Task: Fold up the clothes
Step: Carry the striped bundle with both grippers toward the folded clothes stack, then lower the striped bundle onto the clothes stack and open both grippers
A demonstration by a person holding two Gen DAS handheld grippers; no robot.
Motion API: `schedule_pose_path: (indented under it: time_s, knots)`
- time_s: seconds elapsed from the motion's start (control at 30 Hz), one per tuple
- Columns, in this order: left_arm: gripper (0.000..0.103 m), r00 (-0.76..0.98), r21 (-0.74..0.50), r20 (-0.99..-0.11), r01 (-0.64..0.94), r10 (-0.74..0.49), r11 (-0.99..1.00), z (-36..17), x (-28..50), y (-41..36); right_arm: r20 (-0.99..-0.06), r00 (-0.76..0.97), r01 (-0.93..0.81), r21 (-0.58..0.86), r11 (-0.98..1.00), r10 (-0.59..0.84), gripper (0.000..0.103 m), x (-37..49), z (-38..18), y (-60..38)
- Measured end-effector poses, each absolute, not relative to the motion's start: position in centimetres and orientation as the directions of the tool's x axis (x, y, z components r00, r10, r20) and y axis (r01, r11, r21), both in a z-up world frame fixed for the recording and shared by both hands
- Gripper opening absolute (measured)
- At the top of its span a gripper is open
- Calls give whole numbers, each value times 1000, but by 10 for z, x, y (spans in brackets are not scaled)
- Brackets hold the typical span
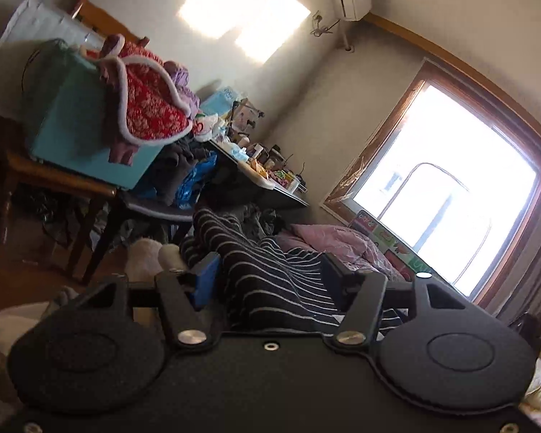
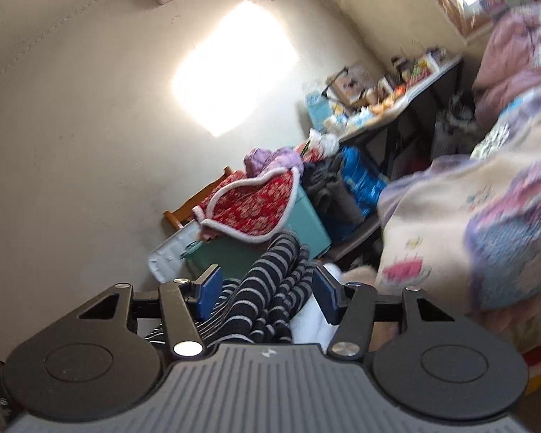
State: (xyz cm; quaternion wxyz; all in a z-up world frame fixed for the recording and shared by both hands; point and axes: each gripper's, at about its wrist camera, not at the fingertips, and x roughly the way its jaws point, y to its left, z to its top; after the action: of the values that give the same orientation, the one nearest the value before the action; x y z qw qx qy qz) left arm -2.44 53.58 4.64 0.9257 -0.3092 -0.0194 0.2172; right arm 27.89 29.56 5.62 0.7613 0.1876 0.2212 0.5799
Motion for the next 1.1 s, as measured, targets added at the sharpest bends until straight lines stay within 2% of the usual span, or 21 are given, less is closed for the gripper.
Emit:
schedule_pose_path:
  time_s: [0.03, 0.2, 0.3, 0.37, 0.5, 0.73, 0.9, 0.97, 1.1]
  knots:
    - [60, 903, -560, -88, -394, 421, 728, 48, -27, 531, -113, 270, -828, 481, 290, 956, 58, 272, 62, 290]
    - [60, 903, -439, -31, -398, 429, 805, 48, -23, 513, -61, 247, -954, 159, 254, 967, 57, 228, 85, 290]
    - [60, 911, -333, -75, -406, 406, 851, 43, 2, 510, -128, 226, -971, 53, 234, 966, 54, 214, 83, 304]
    - [60, 909, -250, -125, -418, 399, 874, 36, 22, 509, -225, 245, -963, 57, 264, 943, 54, 223, 74, 325]
    - [60, 894, -109, -166, -436, 416, 893, 29, 47, 505, -295, 269, -942, 118, 314, 917, 55, 240, 55, 336]
    - [62, 886, -116, -174, -451, 429, 885, 35, 32, 499, -301, 264, -935, 152, 320, 916, 59, 238, 53, 343]
    - [76, 882, -171, -170, -466, 440, 868, 51, 11, 490, -268, 274, -905, 253, 342, 924, 62, 232, 64, 318]
    - [81, 882, -216, -171, -469, 439, 856, 57, -1, 487, -262, 279, -888, 296, 352, 924, 70, 228, 68, 306]
    - [92, 884, -299, -173, -466, 433, 833, 66, -25, 478, -268, 285, -869, 333, 366, 920, 77, 212, 77, 278]
